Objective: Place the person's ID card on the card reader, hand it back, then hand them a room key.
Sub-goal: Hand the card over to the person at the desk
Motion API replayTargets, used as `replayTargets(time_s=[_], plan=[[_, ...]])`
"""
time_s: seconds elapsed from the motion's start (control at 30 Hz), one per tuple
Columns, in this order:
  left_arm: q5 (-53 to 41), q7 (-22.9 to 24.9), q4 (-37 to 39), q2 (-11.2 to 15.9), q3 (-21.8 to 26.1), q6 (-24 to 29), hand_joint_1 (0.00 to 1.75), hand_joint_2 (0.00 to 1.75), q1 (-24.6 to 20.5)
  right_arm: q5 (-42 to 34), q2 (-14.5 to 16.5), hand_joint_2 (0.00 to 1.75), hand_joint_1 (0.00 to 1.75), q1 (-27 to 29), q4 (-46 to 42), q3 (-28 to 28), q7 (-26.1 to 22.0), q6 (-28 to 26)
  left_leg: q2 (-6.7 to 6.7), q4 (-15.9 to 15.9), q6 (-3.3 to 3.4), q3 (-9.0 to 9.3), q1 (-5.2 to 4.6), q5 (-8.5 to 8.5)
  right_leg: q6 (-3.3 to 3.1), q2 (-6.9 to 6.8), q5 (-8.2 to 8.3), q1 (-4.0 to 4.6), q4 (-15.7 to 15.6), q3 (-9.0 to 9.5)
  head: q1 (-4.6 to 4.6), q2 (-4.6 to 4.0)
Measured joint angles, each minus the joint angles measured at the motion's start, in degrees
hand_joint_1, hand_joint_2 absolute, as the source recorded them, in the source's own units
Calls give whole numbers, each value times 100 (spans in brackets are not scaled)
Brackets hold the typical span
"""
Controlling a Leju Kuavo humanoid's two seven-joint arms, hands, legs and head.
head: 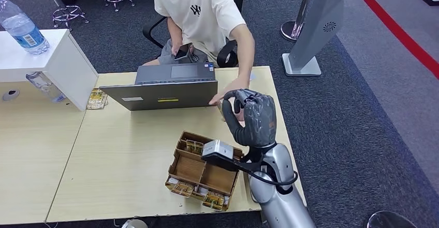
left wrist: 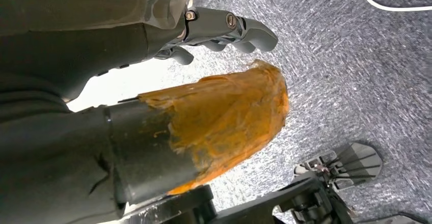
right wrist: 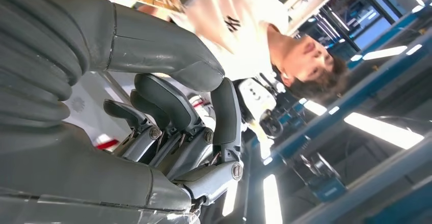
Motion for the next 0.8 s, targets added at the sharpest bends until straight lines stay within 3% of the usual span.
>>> replayTargets(time_s=[0.03,0.07,0.1,0.17,0.2,0.23,0.6,0.7,0.8], plan=[[-10,2,0,-8,-1,-2,0,0,-8,51,20,175,175,-55,18,5,16,0,0,0,0,0,0,0,0,0,0,0,0,0,0,0],[-22,3,0,-15,-2,-5,0,0,-13,108,39,175,142,-95,30,10,31,0,0,0,0,0,0,0,0,0,0,0,0,0,1,0],[-34,4,0,-20,-2,-8,0,0,-17,171,58,175,99,-117,37,11,40,0,0,0,0,0,0,0,0,0,0,0,0,0,1,0],[-50,4,0,-25,-2,-14,0,0,-20,289,100,87,11,-132,40,5,26,0,0,0,0,0,0,0,0,0,-1,0,0,0,1,0],[-54,4,0,-28,-2,-16,0,0,-21,333,125,44,0,-133,40,-2,11,0,0,0,0,0,0,0,0,0,-1,0,0,0,0,0],[-56,4,0,-32,-2,-19,0,0,-22,362,151,0,0,-132,40,-13,-1,0,0,0,0,0,0,-1,0,0,-1,0,0,-1,0,0],[-71,4,0,-43,-4,-35,0,0,-23,-314,205,0,0,-129,43,19,219,4,0,0,0,0,0,0,0,0,-1,0,0,0,0,0],[-61,6,0,-40,-4,-40,0,0,-22,-1122,154,0,0,-116,-39,186,319,233,0,0,0,0,0,0,0,0,-1,0,0,-1,0,0],[-23,5,0,-31,-4,-37,0,0,-21,-2439,74,0,0,-68,-210,357,241,1145,0,0,0,0,0,-1,0,1,-1,0,0,-1,0,0]])
